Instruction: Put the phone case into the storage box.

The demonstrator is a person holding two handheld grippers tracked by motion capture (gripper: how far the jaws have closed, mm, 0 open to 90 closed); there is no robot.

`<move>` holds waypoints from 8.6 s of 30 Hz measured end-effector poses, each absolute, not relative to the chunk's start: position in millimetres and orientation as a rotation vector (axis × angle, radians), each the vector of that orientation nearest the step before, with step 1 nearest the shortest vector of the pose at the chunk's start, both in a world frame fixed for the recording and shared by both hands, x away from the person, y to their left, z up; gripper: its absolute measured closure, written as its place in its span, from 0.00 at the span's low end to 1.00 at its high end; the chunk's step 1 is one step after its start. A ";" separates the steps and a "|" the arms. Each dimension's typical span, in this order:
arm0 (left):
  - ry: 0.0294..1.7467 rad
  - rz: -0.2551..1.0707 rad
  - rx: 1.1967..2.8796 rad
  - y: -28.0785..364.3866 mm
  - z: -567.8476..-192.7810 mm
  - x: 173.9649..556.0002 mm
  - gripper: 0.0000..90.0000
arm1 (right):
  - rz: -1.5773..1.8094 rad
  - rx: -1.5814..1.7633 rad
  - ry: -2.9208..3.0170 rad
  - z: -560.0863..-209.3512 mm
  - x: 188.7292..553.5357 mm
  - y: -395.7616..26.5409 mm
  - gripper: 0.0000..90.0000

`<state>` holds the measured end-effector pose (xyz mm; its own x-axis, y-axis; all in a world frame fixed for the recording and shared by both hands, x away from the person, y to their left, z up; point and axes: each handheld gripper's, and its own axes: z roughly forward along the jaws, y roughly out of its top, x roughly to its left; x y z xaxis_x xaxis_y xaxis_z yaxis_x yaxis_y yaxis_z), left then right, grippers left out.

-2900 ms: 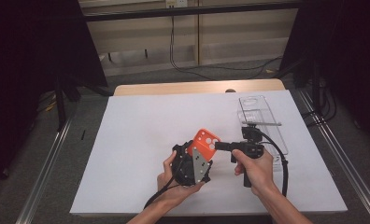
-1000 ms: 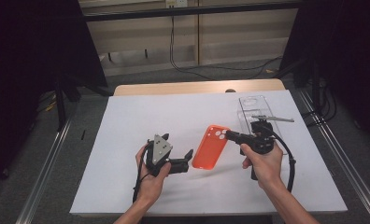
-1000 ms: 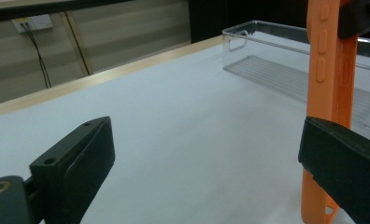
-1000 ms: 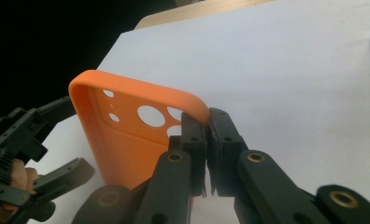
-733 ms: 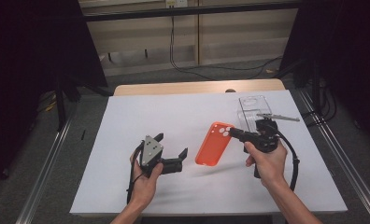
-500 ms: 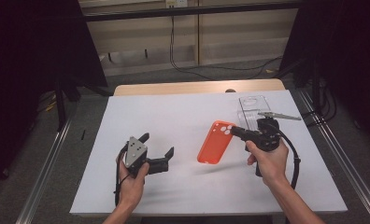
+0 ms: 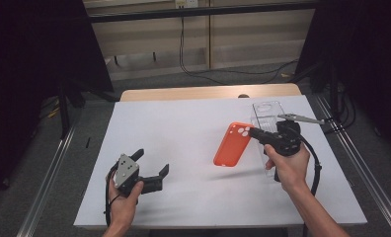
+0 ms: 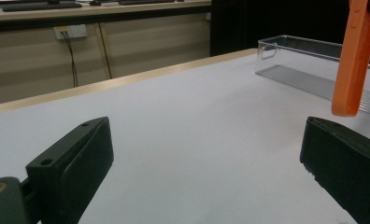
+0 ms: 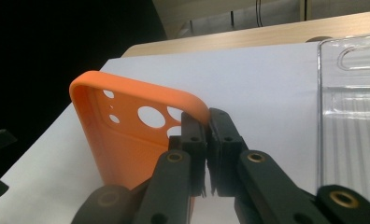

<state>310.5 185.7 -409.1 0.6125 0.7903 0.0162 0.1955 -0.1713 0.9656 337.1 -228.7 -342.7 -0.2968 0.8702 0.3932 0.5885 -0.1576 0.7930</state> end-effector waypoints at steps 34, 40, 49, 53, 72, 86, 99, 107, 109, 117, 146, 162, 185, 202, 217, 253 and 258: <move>0.869 0.692 1.580 208.9 -423.2 290.1 0.03 | 1.421 1.478 1.700 -299.4 353.5 -261.8 0.95; 0.872 0.687 1.590 209.8 -423.4 290.1 0.03 | 1.422 1.482 1.665 -292.0 360.9 -269.5 0.95; 0.886 0.691 1.598 212.3 -424.1 287.0 0.01 | 1.395 1.479 1.624 -280.6 364.7 -281.0 0.95; 0.887 0.683 1.609 212.3 -425.1 288.0 0.01 | 1.355 1.469 1.611 -278.2 365.5 -287.4 0.95; 0.898 0.694 1.606 212.5 -425.4 288.5 0.01 | 1.253 1.525 1.552 -288.8 381.9 -322.9 0.95; 0.896 0.691 1.608 212.4 -425.7 288.6 0.01 | 1.188 1.501 1.535 -295.9 405.0 -329.2 0.95; 0.896 0.682 1.610 212.3 -426.3 288.7 0.01 | 1.118 1.495 1.557 -313.3 431.5 -333.1 0.95; 0.899 0.688 1.618 213.2 -426.6 289.6 0.01 | 1.084 1.515 1.576 -328.8 449.0 -333.3 0.95; 0.901 0.682 1.617 212.0 -427.3 290.4 0.01 | 1.073 1.509 1.583 -332.3 452.6 -332.4 0.95; 0.892 0.658 1.636 208.6 -428.4 289.1 0.01 | 1.033 1.516 1.580 -343.0 462.4 -331.1 0.95; 0.875 0.655 1.640 207.6 -427.9 288.1 0.01 | 0.950 1.495 1.598 -366.2 478.0 -317.0 0.95; 0.878 0.633 1.645 206.1 -429.3 289.3 0.01 | 0.952 1.474 1.609 -371.1 485.0 -316.2 0.95; 0.875 0.631 1.644 205.1 -429.3 289.1 0.02 | 0.992 1.485 1.626 -374.9 493.1 -321.5 0.92; 0.880 0.636 1.647 207.9 -429.0 289.4 0.02 | 1.005 1.510 1.615 -375.2 495.9 -322.3 0.90; 0.881 0.637 1.649 207.1 -429.2 289.4 0.01 | 1.047 1.532 1.598 -372.8 492.5 -327.8 0.78; 0.899 0.648 1.640 208.9 -428.6 289.0 0.02 | 1.054 1.581 1.617 -373.3 486.1 -327.3 0.07; 0.898 0.639 1.629 208.3 -428.3 289.6 0.02 | 1.069 1.561 1.600 -371.9 479.7 -323.9 0.08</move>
